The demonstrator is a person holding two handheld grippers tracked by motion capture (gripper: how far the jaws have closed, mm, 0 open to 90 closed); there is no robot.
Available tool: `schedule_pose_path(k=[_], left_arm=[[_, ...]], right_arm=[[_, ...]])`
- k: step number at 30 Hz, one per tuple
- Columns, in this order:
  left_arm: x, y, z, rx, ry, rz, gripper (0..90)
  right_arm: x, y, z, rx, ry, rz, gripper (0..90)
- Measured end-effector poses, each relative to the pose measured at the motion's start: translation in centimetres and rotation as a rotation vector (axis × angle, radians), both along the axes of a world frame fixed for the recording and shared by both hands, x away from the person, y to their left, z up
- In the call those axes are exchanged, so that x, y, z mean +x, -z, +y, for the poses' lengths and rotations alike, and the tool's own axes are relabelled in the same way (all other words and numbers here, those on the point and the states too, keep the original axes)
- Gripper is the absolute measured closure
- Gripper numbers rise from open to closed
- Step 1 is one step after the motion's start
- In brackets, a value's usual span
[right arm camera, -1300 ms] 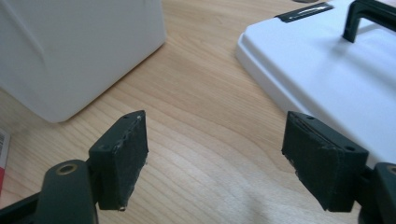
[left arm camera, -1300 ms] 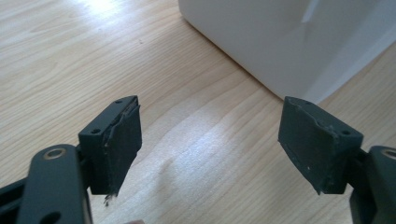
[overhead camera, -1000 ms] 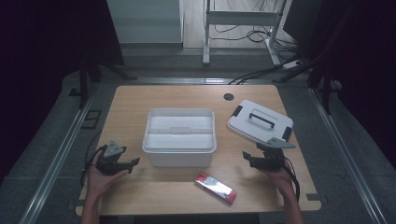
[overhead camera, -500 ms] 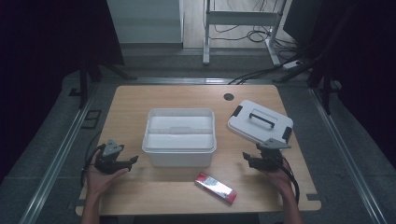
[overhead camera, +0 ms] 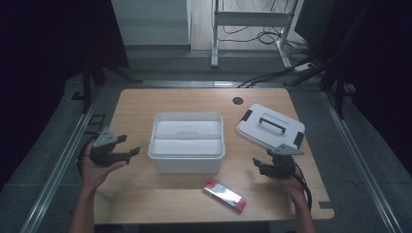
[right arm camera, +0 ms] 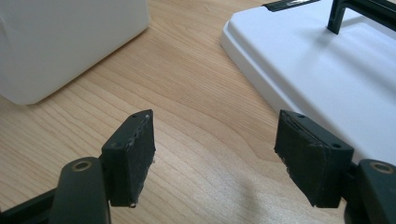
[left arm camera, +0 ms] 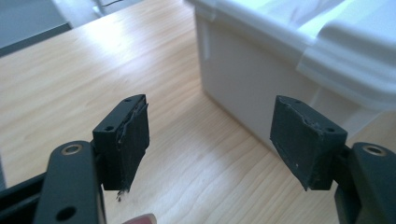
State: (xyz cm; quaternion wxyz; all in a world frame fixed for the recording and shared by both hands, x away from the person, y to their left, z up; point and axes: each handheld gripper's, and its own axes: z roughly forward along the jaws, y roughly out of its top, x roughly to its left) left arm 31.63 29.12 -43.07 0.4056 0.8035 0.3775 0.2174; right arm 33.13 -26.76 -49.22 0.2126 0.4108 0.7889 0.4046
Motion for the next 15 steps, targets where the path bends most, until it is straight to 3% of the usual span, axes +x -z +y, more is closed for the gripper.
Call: schedule_pose_path(k=[2, 6, 11, 15], left_arm=[[0.6, -1.3, -0.3, 0.014, 0.013, 0.005, 29.4], [0.9, -2.5, -0.7, 0.027, 0.035, -0.013, 29.4], [1.7, -5.5, -1.3, 0.055, 0.109, -0.03, 29.8], [2.7, -7.4, -1.3, 0.099, 0.164, -0.011, 31.3]], right_arm=[[0.0, -0.1, -0.1, 0.002, 0.0, -0.002, 28.7], [-0.1, -0.2, -0.3, 0.006, -0.003, -0.007, 29.3], [-0.1, -0.2, -0.4, 0.013, -0.012, -0.005, 29.9], [-0.1, -0.2, -0.4, 0.014, -0.012, -0.002, 30.0]])
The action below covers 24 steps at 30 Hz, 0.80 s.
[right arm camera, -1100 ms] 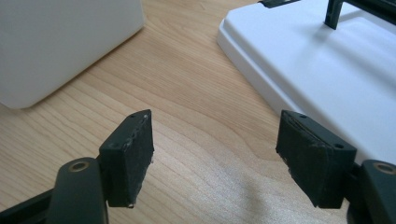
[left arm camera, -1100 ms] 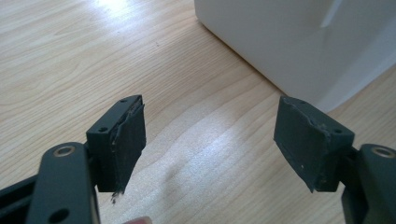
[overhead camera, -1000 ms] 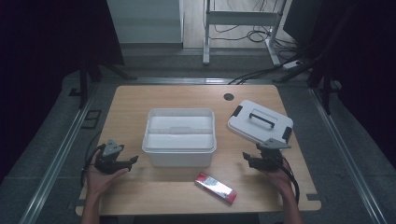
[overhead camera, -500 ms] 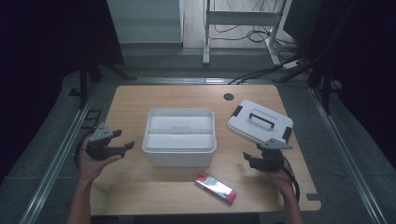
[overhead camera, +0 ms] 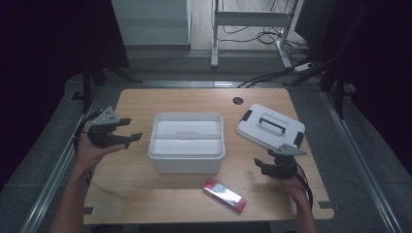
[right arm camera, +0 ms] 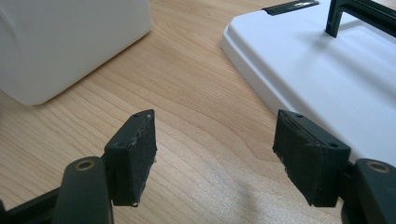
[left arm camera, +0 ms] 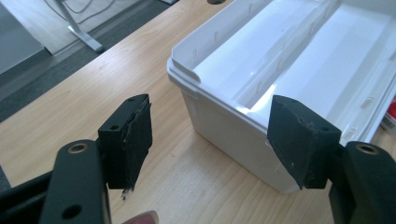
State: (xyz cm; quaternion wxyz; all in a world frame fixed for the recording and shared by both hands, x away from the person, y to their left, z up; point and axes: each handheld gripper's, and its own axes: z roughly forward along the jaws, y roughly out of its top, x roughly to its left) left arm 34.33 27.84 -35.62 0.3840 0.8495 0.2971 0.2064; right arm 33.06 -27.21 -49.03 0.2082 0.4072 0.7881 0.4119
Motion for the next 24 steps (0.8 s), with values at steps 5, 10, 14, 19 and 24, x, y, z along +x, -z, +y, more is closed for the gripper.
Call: schedule_pose_path(k=[5, 10, 14, 19, 24], left_arm=[[1.0, -1.7, -0.4, 0.029, 0.062, 0.0, 32.1], [1.9, -2.6, -1.3, 0.009, 0.086, -0.006, 33.3], [2.7, -3.2, -2.4, 0.021, 0.113, -0.013, 33.3], [3.6, -4.4, -3.6, 0.07, 0.151, -0.003, 32.5], [4.2, -5.6, -4.5, 0.106, 0.186, 0.005, 34.3]], right_arm=[[0.0, -0.1, 0.0, 0.004, 0.0, -0.006, 30.0], [-0.1, -0.1, 0.0, 0.002, 0.0, -0.002, 30.1], [0.0, 0.0, -0.1, 0.004, -0.006, 0.002, 30.2], [0.0, 0.0, -0.2, 0.003, -0.003, 0.003, 30.2], [0.0, 0.0, -0.4, 0.004, 0.0, 0.002, 30.2]])
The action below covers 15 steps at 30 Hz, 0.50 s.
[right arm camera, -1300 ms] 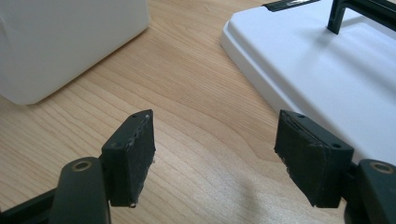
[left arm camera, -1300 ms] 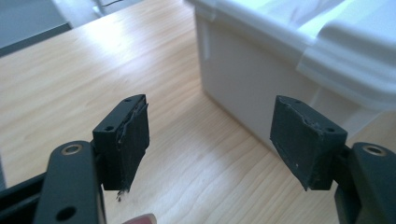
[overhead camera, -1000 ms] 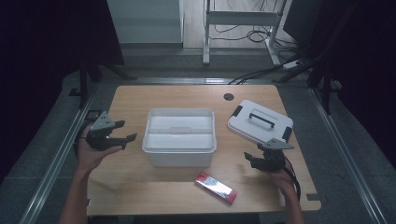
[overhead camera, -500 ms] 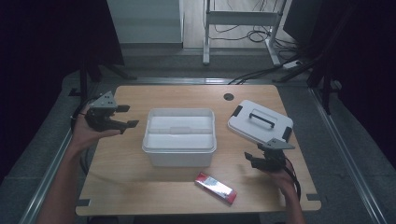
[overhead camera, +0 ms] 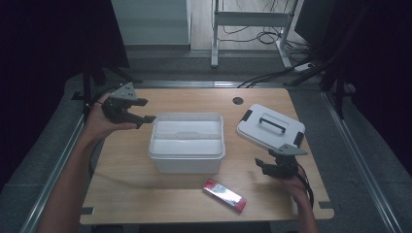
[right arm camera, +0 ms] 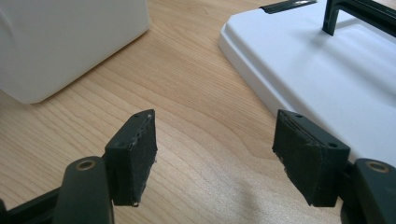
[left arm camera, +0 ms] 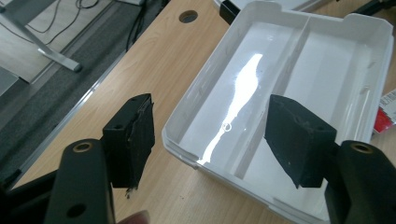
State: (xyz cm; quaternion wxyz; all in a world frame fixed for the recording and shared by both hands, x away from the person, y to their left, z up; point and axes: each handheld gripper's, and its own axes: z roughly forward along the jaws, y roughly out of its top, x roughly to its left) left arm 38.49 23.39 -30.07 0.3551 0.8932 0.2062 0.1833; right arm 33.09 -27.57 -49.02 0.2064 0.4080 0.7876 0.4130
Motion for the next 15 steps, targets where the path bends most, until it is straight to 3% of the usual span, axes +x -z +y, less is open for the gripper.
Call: schedule_pose_path(k=[15], left_arm=[[1.0, -0.9, -1.9, 0.065, 0.057, 0.019, 37.2]], right_arm=[[0.0, 0.0, 0.0, -0.017, -0.01, -0.012, 30.6]])
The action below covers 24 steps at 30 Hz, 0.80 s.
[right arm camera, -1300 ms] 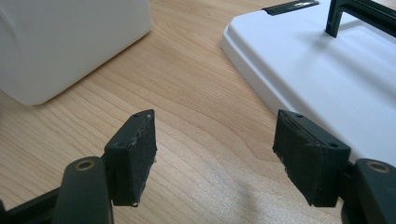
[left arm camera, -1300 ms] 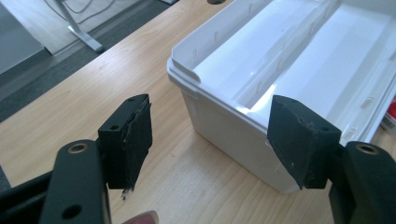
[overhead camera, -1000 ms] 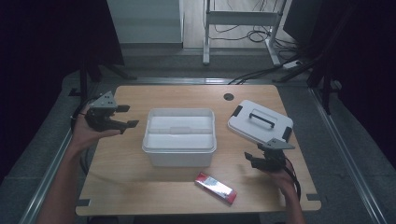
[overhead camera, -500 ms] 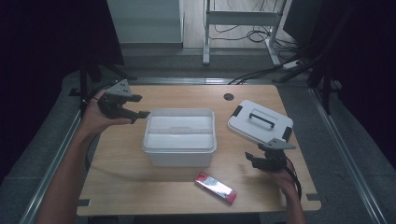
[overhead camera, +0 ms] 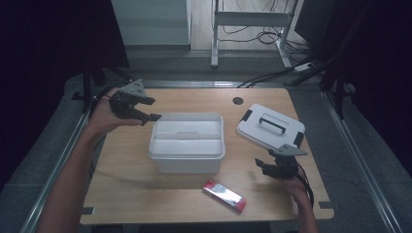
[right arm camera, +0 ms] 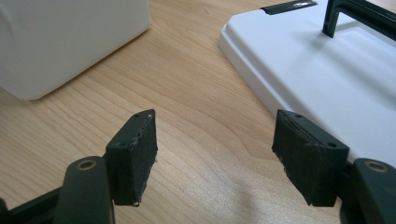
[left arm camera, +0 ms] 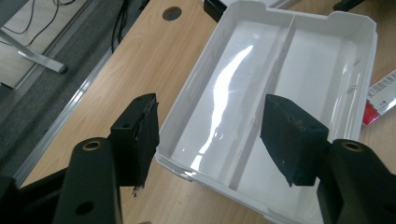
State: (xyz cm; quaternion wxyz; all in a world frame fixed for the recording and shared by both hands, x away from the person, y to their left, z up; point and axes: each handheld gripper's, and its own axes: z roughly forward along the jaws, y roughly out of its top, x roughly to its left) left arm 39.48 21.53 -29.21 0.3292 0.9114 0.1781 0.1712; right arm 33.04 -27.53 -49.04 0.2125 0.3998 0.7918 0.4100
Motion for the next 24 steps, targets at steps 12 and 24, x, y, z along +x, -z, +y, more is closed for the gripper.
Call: schedule_pose_path(k=[12, 24], left_arm=[[0.5, 0.1, -1.8, 0.021, 0.027, -0.011, 37.5], [1.0, -0.4, -3.4, 0.09, 0.085, 0.006, 40.2]], right_arm=[[0.1, 0.3, 0.0, -0.014, -0.003, 0.01, 30.8], [0.2, 0.5, 0.2, -0.032, -0.011, 0.019, 30.8]])
